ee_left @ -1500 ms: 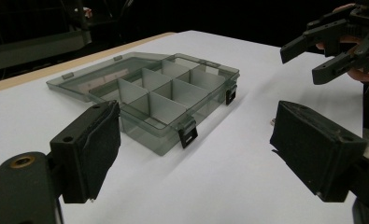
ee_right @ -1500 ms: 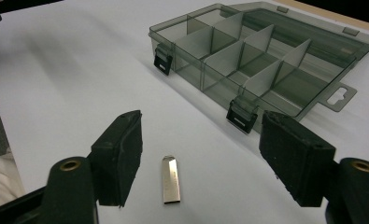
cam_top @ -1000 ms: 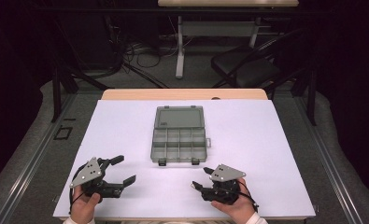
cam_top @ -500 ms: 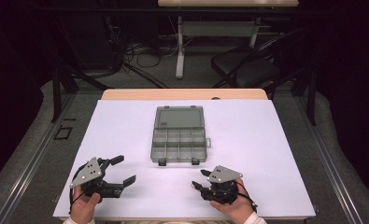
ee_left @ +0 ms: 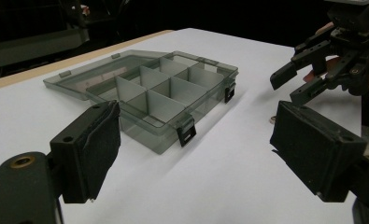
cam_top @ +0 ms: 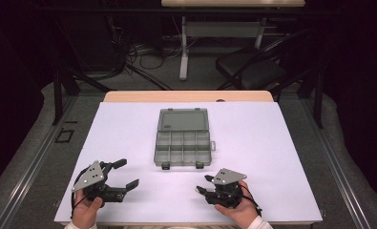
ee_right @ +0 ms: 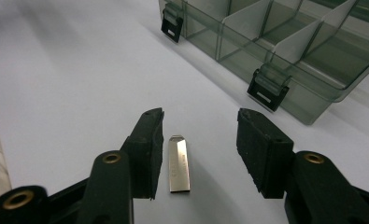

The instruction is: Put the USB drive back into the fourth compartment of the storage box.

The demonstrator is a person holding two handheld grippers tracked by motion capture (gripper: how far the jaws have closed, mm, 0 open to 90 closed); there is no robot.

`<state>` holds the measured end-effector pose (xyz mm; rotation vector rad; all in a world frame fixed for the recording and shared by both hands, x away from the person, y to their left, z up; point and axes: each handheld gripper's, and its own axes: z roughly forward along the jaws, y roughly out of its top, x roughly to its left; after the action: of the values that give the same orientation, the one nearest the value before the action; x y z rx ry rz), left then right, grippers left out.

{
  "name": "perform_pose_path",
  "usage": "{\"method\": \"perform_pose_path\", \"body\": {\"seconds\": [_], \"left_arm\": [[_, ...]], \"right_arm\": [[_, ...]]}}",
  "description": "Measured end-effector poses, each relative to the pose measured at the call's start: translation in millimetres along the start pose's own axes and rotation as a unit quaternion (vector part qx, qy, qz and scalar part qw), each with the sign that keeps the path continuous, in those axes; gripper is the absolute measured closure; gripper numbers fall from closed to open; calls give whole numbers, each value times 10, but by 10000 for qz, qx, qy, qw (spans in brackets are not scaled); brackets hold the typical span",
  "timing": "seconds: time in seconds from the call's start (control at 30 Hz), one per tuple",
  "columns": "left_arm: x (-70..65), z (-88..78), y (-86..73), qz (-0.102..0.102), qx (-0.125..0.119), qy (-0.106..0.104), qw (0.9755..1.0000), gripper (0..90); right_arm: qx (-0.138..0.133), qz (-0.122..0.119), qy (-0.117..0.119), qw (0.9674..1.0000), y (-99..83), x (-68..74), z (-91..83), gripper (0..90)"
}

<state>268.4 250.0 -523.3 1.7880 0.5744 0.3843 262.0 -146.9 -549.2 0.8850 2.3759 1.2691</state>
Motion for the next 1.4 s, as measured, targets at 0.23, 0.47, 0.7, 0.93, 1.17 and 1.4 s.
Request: {"method": "perform_pose_path", "body": {"seconds": [0.23,0.47,0.7,0.93,1.17,1.4], "left_arm": [[1,-1,0,-3,15,-16,10000,158],[2,0,1,9,40,-25,10000,158],[1,4,-1,6,35,-1,10000,157],[0,5,-2,-3,37,-1,10000,158],[0,6,-2,1,40,-5,10000,158],[2,5,-2,6,36,-8,10000,158]], "right_arm": [[155,1,115,9998,-24,9,48,565],[301,-29,118,9995,-42,28,89,615],[429,-136,172,9988,-63,67,146,653],[488,-160,178,9985,-76,79,178,678],[515,-149,173,9984,-86,79,187,704],[513,-142,178,9984,-89,75,190,722]]}}
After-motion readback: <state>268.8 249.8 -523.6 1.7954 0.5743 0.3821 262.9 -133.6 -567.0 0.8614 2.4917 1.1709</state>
